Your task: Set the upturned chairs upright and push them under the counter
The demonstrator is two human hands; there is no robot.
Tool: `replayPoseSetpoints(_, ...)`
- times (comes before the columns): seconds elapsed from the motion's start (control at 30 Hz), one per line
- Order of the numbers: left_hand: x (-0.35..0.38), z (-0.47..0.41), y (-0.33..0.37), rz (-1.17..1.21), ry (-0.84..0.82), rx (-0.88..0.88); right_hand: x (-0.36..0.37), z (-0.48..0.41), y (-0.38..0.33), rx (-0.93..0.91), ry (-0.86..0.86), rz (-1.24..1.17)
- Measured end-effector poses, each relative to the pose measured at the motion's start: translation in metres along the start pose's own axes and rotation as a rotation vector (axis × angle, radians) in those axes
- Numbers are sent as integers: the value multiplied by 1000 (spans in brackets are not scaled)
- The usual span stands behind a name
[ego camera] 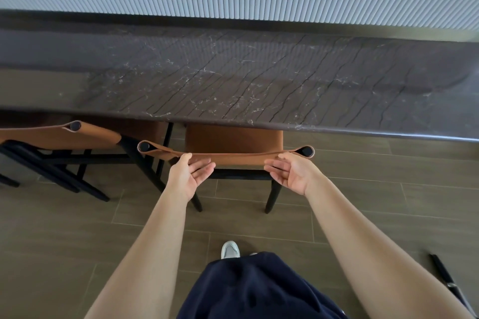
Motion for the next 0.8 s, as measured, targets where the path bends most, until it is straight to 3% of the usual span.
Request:
replayPoseSetpoints(0.37,4,57,-39,-151,-220,90,-61,64,47,-114,-12,-200)
replayPoseSetpoints(0.57,0,85,-45,-274,-386,78,-59,106,91,-242,1,-264)
replayPoseSetpoints(0.8,-30,121,-53,-422,-504,8,-41,157,161,-307,129,-379)
Point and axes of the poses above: each hand's wrist, its own z-axis away from the middle knuckle, its own x-axis out of the palm, y = z × x, the point moved 2 cm from there along -z, towards the middle knuckle, and after that the axes turned 15 degrees about z, right-handed, at the moved point
